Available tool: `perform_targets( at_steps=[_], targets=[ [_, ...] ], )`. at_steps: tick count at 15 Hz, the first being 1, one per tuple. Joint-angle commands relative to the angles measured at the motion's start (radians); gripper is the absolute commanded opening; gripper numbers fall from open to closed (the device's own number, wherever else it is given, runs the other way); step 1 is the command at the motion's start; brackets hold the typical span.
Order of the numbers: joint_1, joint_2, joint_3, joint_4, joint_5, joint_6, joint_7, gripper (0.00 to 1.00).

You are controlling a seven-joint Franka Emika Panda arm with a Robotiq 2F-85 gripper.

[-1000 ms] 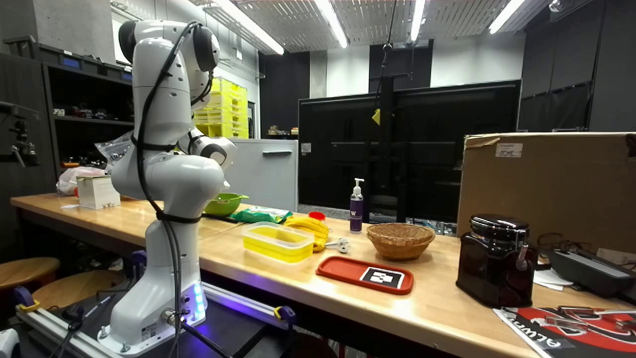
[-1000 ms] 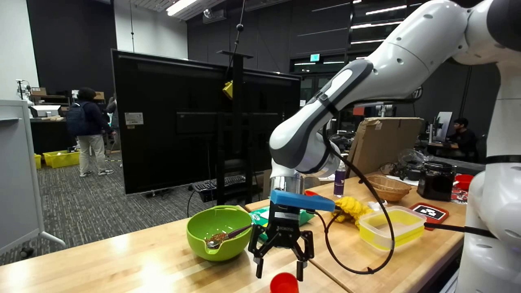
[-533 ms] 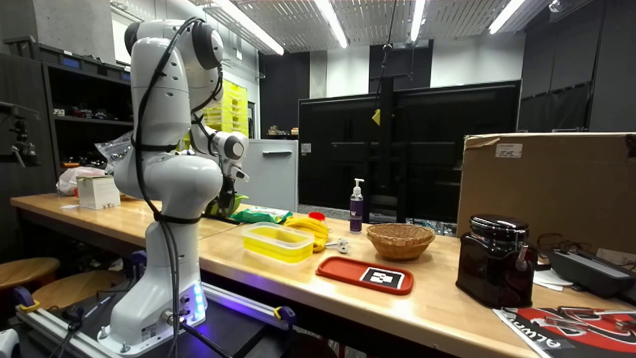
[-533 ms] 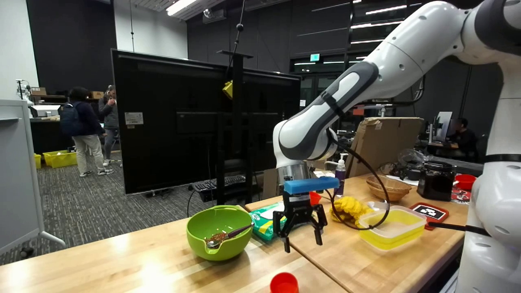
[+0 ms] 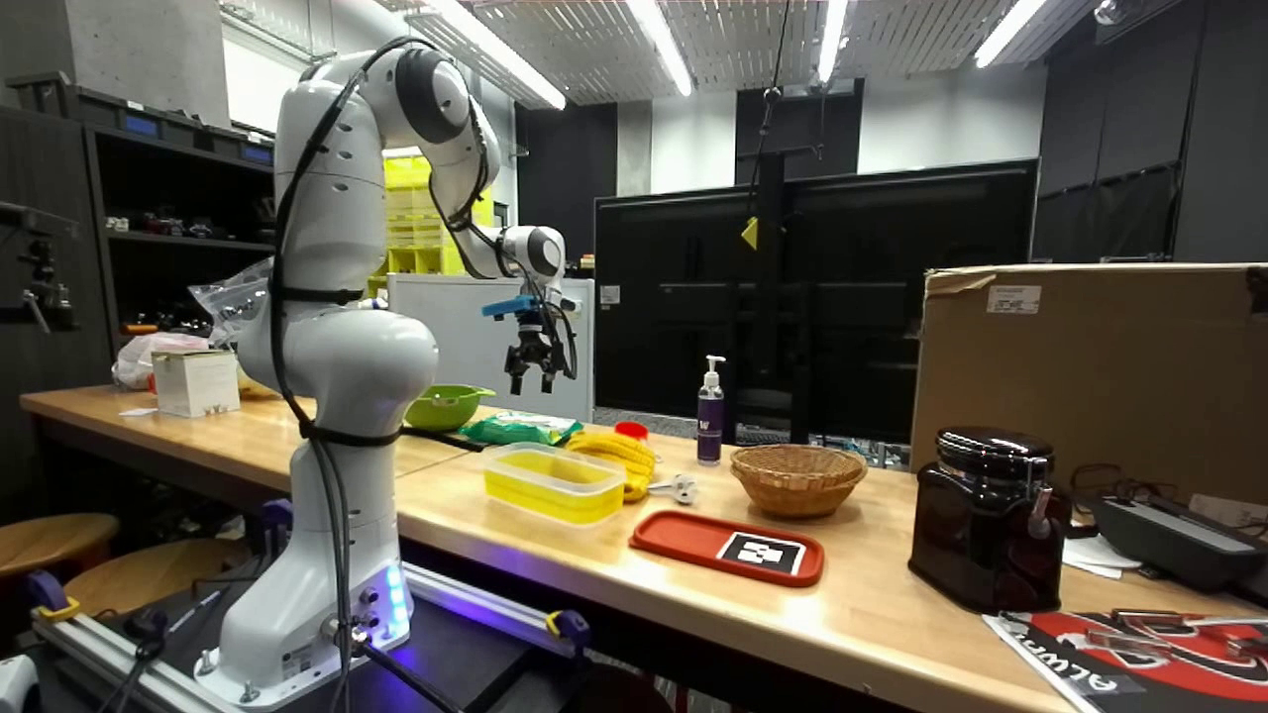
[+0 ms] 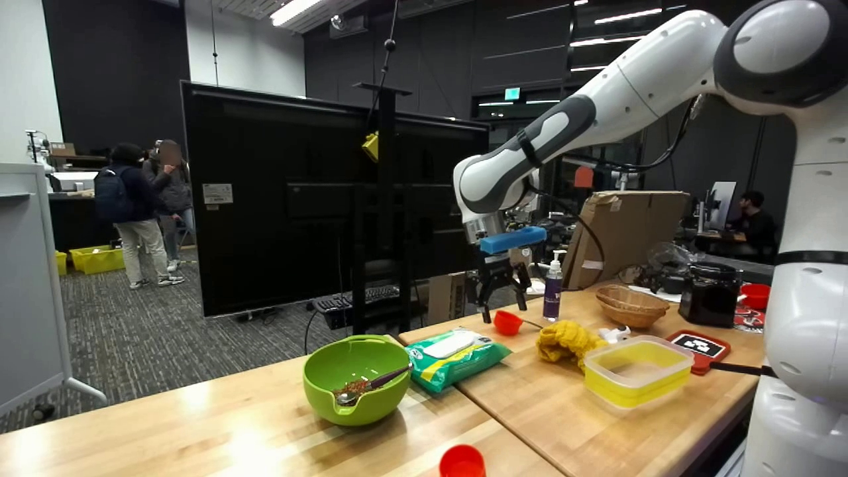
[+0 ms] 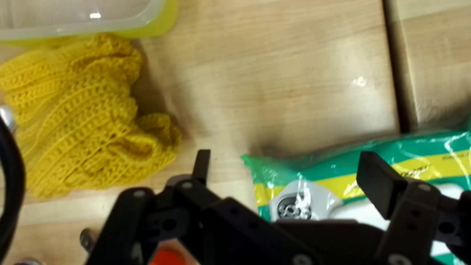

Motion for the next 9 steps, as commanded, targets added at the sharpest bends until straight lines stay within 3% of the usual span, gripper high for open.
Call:
perform_targets(
  at_steps=[1, 9],
  targets=[
    [-0.051, 0.066, -0.061, 0.125, -0.014, -0.028, -0.108, 1.0],
    [-0.16, 0.068, -0.172, 0.107, 0.089, 0.0, -0.189, 1.0]
  ],
)
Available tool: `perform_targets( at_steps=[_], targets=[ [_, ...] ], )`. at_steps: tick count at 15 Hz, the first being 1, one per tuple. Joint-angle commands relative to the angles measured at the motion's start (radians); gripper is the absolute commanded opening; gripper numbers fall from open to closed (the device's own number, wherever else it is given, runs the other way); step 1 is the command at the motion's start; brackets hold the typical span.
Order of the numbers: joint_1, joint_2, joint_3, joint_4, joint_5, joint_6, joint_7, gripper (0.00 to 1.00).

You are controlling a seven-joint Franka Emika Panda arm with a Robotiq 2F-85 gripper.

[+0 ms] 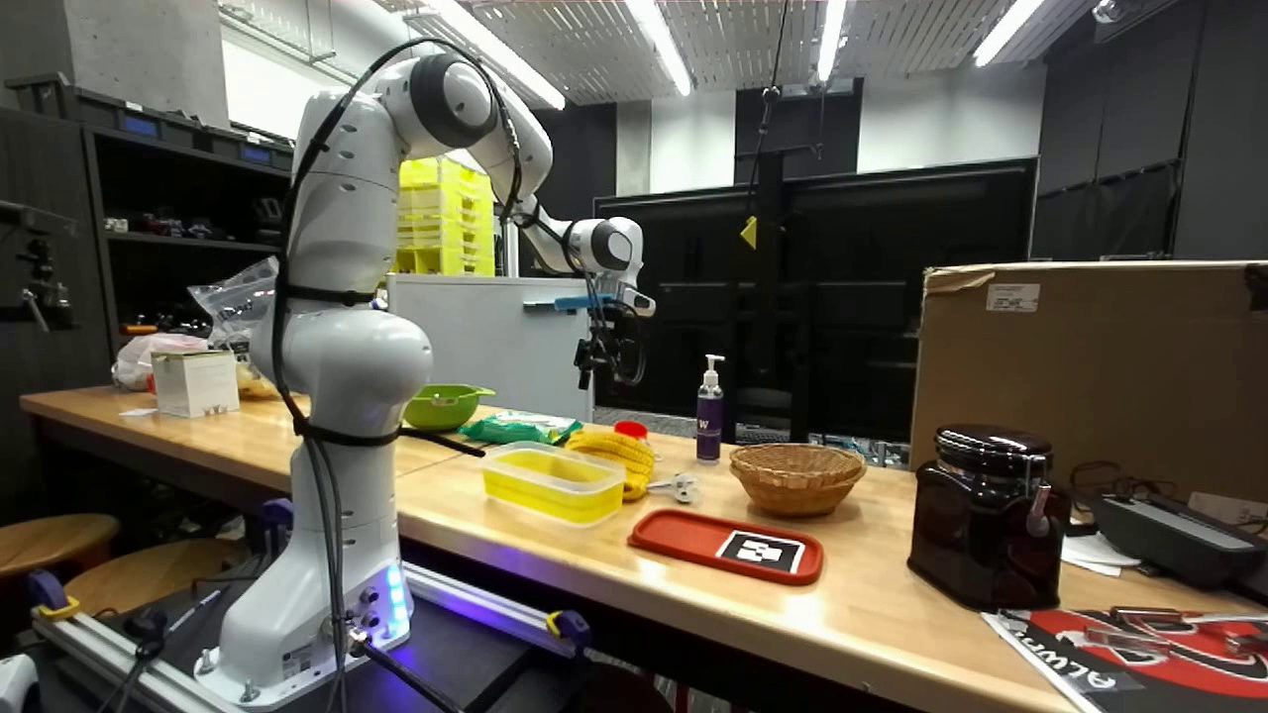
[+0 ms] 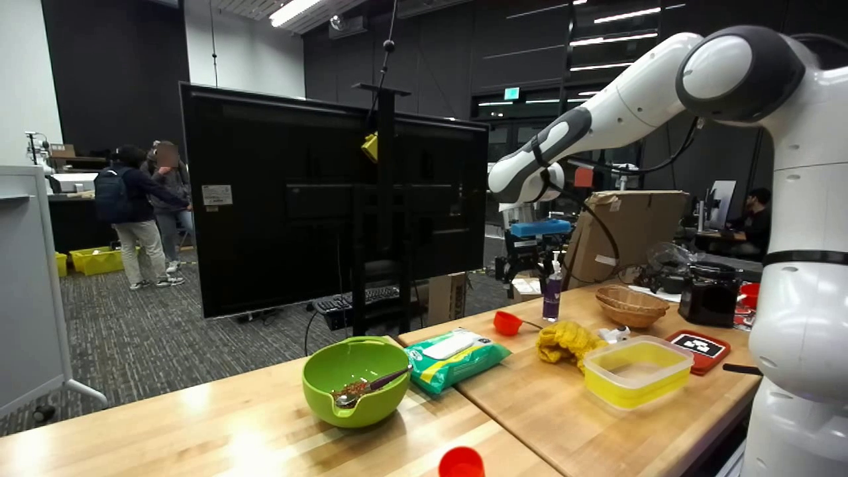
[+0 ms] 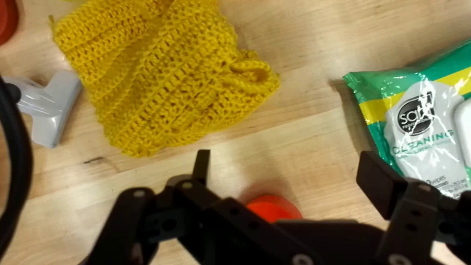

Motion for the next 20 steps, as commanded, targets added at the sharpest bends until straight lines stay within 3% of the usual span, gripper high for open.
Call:
perform_targets(
  at_steps=[1, 15, 16, 17, 20],
  targets=[
    [-0.028, -0.013, -0.028, -0.028, 0.048, 0.004, -0.009, 1.0],
    [-0.056, -0.017, -0.062, -0.198, 0.157, 0.115, -0.026, 1.0],
    [-0.057, -0.018, -0.062, -0.206, 0.156, 0.122, -0.027, 0.95],
    [-0.058, -0.018, -0.063, -0.213, 0.156, 0.128, -0.029, 0.74],
    [-0.059, -0.023, -0.065, -0.227, 0.153, 0.14, -0.03, 0.66]
  ],
)
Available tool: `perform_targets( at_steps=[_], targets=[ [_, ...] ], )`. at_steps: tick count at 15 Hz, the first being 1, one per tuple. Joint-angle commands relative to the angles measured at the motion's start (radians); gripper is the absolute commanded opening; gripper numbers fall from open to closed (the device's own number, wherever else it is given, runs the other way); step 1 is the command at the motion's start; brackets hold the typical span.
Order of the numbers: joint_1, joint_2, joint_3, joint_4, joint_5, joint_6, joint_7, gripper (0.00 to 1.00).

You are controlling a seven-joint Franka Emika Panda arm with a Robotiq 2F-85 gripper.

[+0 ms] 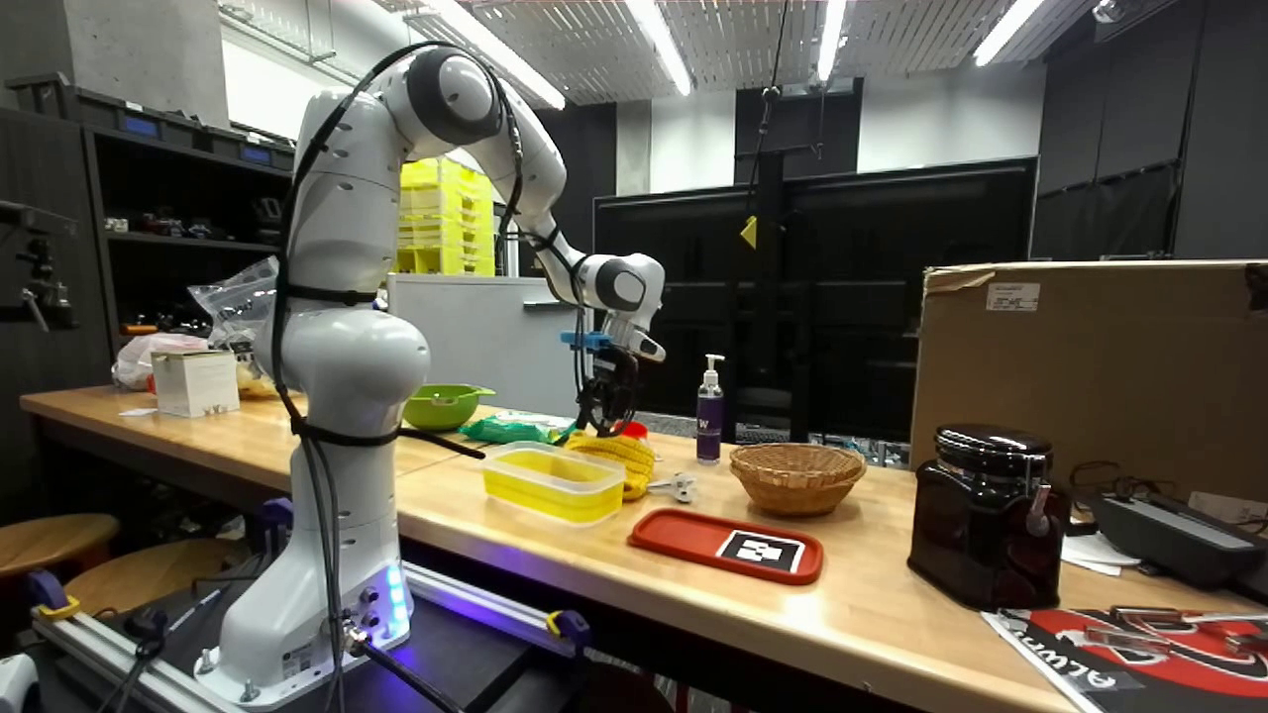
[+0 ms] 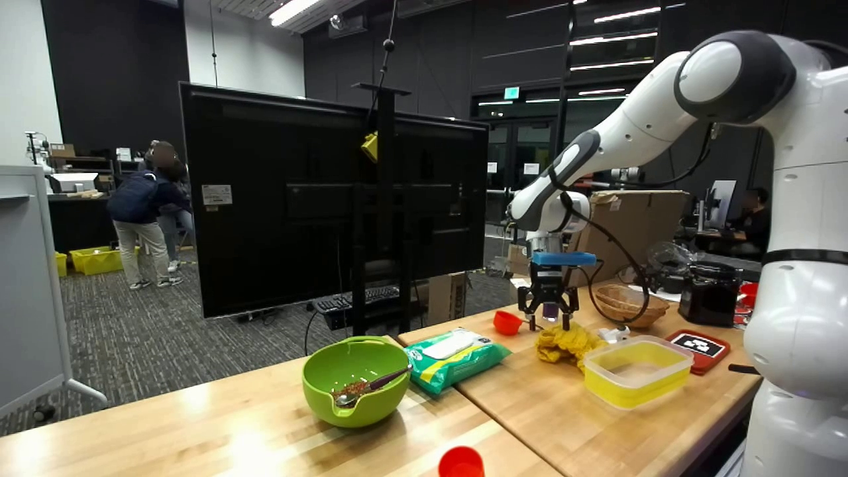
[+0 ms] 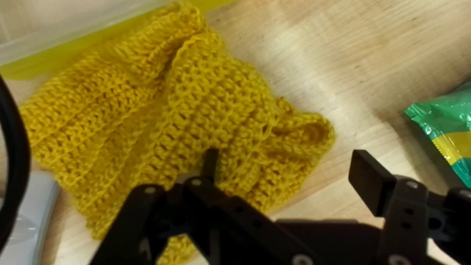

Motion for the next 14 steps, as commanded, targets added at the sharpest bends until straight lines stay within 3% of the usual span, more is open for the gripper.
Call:
perform_targets(
  at_steps=[1, 6, 9, 11, 12, 14],
  targets=[
    [-0.008, -0.027, -0.003, -0.031, 0.017, 0.02, -0.025, 0.58],
    [-0.006, -0.032, -0.003, -0.031, 0.011, 0.023, -0.022, 0.19],
    [-0.006, -0.035, -0.003, -0.031, 0.01, 0.024, -0.02, 0.0],
    [-0.005, -0.038, -0.003, -0.033, 0.008, 0.024, -0.017, 0.0],
    [-0.005, -0.039, -0.003, -0.033, 0.008, 0.023, -0.017, 0.26],
    [-0.004, -0.041, -0.002, -0.035, 0.007, 0.024, -0.016, 0.3]
  ],
)
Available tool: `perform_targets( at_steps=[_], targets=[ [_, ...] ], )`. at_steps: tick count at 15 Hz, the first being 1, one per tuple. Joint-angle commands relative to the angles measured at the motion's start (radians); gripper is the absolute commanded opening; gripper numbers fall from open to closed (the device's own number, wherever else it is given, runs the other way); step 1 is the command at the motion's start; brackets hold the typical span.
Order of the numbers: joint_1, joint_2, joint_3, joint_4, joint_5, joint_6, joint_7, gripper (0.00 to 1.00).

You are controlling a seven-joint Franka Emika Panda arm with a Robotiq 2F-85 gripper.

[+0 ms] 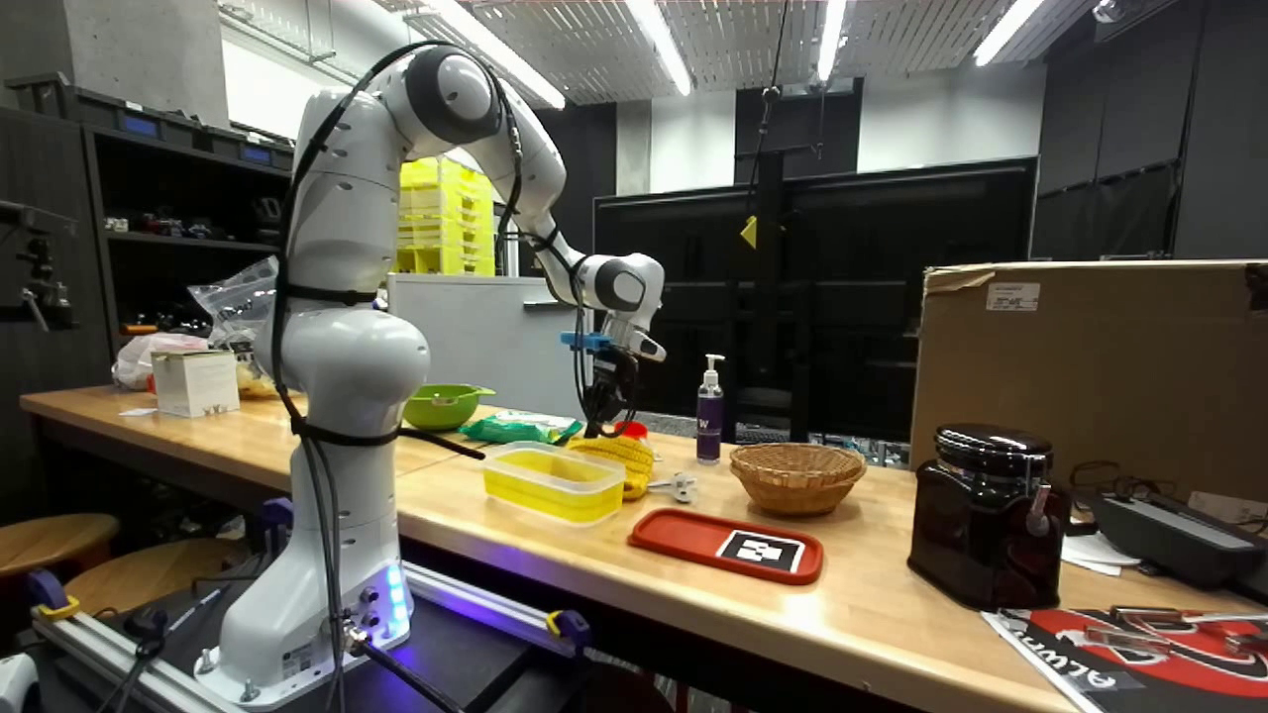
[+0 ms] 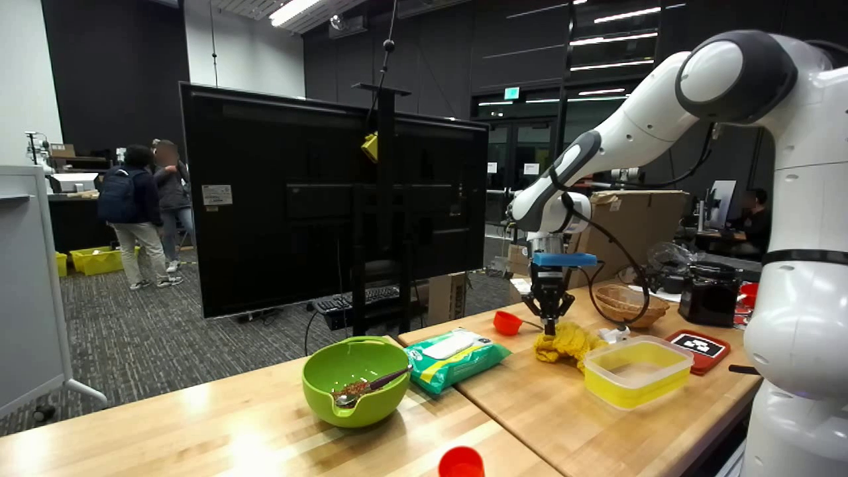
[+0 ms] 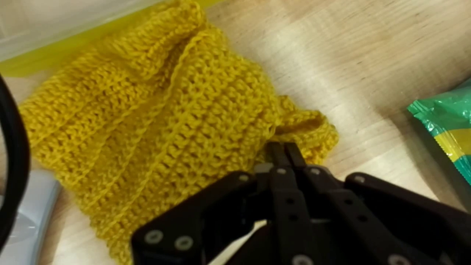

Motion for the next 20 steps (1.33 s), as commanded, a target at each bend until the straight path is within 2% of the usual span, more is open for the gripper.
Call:
perform_targets(
  at_steps=[1, 10, 12, 20],
  targets=[
    [-0.004, -0.037, -0.001, -0.026, 0.006, 0.005, -0.014, 0.36],
    [-0.007, -0.022, 0.001, -0.045, 0.054, 0.008, -0.039, 0.96],
    [-0.008, -0.019, 0.001, -0.058, 0.074, 0.01, -0.049, 1.0],
    [-0.007, -0.019, 0.001, -0.084, 0.095, 0.011, -0.061, 1.0]
  ],
)
